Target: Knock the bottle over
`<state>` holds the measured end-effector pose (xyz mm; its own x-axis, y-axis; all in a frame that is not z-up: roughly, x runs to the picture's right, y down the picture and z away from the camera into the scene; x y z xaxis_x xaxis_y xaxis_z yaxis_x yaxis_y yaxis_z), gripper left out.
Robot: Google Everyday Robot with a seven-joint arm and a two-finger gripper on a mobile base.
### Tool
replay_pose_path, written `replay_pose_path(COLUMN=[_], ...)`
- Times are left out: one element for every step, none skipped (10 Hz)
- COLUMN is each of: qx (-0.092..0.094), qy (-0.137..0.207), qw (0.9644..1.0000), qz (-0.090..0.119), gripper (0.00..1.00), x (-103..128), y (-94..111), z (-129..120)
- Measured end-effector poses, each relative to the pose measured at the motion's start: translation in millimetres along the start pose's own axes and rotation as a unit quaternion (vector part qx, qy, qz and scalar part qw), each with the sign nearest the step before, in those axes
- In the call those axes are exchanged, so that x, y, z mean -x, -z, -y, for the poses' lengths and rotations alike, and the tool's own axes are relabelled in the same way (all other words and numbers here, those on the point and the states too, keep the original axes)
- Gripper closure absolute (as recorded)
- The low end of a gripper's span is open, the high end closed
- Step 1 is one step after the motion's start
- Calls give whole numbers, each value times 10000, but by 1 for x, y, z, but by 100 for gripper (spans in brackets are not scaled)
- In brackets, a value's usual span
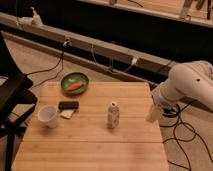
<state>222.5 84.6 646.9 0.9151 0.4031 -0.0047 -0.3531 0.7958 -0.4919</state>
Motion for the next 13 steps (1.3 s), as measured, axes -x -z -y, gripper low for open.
replay_pose_path(qx=[0, 0, 0, 10, 13, 33, 65, 52, 45, 58, 77, 83, 77], qy=[0, 0, 0, -2, -3, 96, 279, 338, 251, 186, 181, 191, 254], qw=[10000, 10000, 10000, 10000, 10000, 9999, 9996, 9994, 9997, 9998, 9998, 9998, 9996], qz=[0, 0, 0, 3, 2, -3, 0, 3, 54, 27, -32, -11, -16], gripper=[20, 20, 20, 20, 24, 32, 42, 52, 56, 56, 56, 56, 56], x=[0, 0, 0, 0, 0, -3, -10, -12, -8, -5, 0, 0, -2], y=[0, 0, 0, -1, -1, -2, -4, -3, 1, 6, 10, 9, 6], z=[0, 0, 0, 0, -1, -4, -12, -19, -19, -16, -10, -8, -11])
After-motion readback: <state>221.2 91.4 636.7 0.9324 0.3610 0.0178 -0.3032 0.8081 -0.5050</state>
